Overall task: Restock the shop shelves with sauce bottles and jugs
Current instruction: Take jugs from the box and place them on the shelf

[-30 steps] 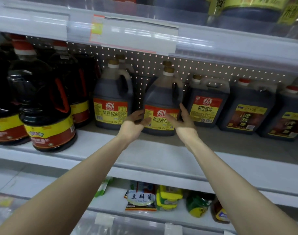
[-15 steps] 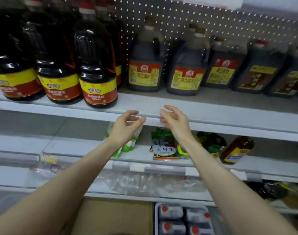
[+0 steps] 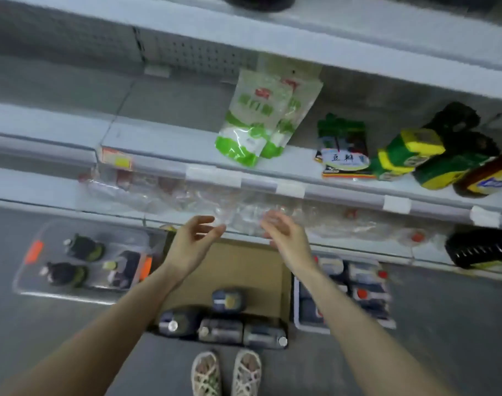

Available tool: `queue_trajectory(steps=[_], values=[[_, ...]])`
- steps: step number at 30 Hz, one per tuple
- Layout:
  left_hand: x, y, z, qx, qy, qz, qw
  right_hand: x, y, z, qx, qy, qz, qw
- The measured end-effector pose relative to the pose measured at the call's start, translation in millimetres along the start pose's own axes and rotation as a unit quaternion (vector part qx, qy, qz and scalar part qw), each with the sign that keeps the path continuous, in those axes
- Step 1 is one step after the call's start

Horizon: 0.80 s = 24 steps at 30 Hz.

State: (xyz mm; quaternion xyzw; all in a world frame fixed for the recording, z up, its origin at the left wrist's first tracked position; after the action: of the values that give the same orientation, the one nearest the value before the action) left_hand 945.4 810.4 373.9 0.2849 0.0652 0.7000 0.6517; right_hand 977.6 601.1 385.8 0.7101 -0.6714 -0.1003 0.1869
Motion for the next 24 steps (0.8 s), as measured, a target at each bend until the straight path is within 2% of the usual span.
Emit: queue_trajectory(steps=[7,12,15,19,24], values=[[-40,-26,-202,0.118,-0.009,-0.009,0.993,-38,-19,205,-0.133,0.027,-0.038,0.990],[-78,-45,-316,0.167,-0.019,-0.019,0.986,-54,-28,329,-0.201,0.032,-0.041,0.978],[-102,-58,-371,0.180,-0.023,-0.035,0.983,-62,-32,394,-0.236,0.048,-0.050,0.969],[-138,-78,-420,0.172,-0.036,-0.067,0.982,-76,-42,451,-0.236,0.079,-0.071,0.966],[-172,-93,-461,0.172,-0.010,-0.096,0.980,-84,-43,496,-0.212,0.060,-0.069,0.973]])
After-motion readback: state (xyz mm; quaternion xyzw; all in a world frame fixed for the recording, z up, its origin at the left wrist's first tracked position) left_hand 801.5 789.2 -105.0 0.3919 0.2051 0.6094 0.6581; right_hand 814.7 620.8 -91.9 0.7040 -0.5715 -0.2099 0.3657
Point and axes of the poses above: each hand's wrist, its own y-axis away from the middle knuckle, its own x-axis out of the back of the hand, z = x × y, the point moved 10 cm from there along -y, towards the middle knuckle, and after that the axes turned 9 degrees about -y, right-handed, at the moved point
